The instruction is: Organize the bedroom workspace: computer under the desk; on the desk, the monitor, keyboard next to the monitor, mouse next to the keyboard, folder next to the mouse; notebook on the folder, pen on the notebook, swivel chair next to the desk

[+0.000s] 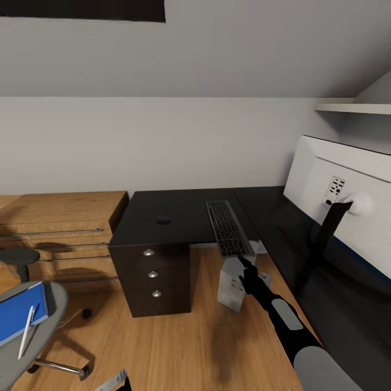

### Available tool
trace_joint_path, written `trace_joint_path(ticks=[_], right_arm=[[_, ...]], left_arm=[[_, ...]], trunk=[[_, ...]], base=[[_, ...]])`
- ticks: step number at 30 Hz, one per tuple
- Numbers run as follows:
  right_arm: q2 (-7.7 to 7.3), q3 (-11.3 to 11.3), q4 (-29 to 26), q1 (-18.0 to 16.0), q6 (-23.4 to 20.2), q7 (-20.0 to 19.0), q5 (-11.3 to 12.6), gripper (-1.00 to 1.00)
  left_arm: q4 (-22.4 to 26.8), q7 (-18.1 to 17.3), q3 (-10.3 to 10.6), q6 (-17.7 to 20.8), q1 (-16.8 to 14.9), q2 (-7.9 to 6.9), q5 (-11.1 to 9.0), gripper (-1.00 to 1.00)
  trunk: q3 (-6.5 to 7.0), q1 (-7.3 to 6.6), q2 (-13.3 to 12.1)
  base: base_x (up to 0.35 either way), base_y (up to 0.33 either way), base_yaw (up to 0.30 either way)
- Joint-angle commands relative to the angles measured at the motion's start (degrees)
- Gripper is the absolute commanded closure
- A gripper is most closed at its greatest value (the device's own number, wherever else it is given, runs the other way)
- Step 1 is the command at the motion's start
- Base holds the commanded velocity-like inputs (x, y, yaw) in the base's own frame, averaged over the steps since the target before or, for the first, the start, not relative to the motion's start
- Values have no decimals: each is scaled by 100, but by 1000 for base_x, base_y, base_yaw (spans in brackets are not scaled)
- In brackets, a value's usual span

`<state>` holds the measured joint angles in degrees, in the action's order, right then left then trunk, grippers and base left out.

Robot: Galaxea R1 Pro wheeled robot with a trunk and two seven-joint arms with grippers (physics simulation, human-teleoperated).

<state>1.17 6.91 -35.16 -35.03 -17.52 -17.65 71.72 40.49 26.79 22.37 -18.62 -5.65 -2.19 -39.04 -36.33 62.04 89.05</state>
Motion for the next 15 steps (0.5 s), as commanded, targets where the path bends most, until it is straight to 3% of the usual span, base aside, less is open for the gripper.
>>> trace_joint_path(ticks=[1,9,15], right_arm=[[7,38,1,-4,-57,-7,36,-100],[5,31,9,-4,-48,-6,23,-100],[24,24,20,-4,-30,8,3,-100]], left_arm=[[3,37,48,-40,-6,-10,-60,-100],[3,37,48,-37,-6,-10,-60,-100],[3,37,48,-37,-6,-10,-62,-100]], trunk=[[-5,-3,3],[-5,-3,3],[-5,-3,3]], base=[[-232,0,0],[-278,0,0],[-99,0,0]])
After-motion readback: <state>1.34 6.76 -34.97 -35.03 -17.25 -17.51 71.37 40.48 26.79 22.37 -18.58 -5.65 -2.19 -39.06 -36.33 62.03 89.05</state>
